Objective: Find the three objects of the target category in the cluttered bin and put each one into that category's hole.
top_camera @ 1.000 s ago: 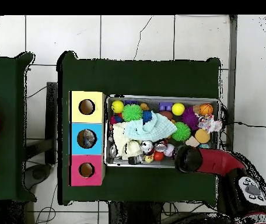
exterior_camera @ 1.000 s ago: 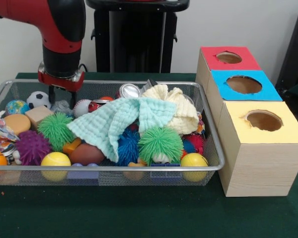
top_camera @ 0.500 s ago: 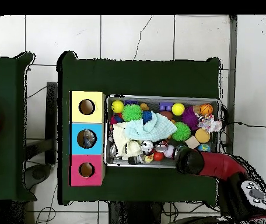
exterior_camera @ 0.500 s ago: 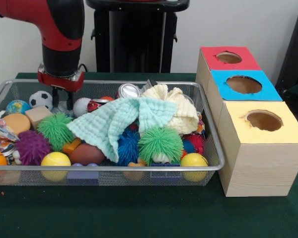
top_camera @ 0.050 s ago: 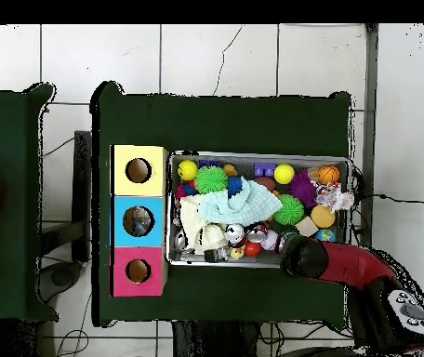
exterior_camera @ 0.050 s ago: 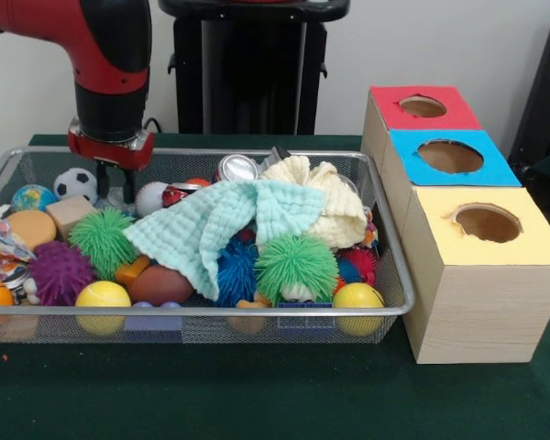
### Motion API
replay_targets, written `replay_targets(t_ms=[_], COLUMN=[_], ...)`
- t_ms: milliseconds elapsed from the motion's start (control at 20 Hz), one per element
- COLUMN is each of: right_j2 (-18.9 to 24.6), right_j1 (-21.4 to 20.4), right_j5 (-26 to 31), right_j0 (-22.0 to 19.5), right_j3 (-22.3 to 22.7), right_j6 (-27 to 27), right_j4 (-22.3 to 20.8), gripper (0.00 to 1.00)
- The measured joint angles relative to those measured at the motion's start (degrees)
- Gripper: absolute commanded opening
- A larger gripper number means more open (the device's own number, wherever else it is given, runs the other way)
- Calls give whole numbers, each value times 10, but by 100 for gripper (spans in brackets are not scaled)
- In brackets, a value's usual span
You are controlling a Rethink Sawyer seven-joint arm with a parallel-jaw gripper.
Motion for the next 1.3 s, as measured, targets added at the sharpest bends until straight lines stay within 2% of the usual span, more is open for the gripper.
replay_targets(t_ms=[200, 350, 450, 650, 750, 900, 1150, 1300], right_j2=[0, 1, 1, 1, 1, 1, 0, 0], right_j1=[-6, -25, -59, -99, -134, -159, -173, -160], right_j5=[-1, 0, 7, 27, 49, 61, 61, 48], right_j0=[0, 1, 9, 26, 44, 56, 60, 58], right_j3=[5, 20, 39, 52, 55, 55, 55, 52], right_j6=[0, 0, 0, 0, 0, 0, 0, 0], right_j4=[8, 25, 47, 70, 89, 103, 113, 112], gripper=[0, 0, 0, 0, 0, 0, 0, 0])
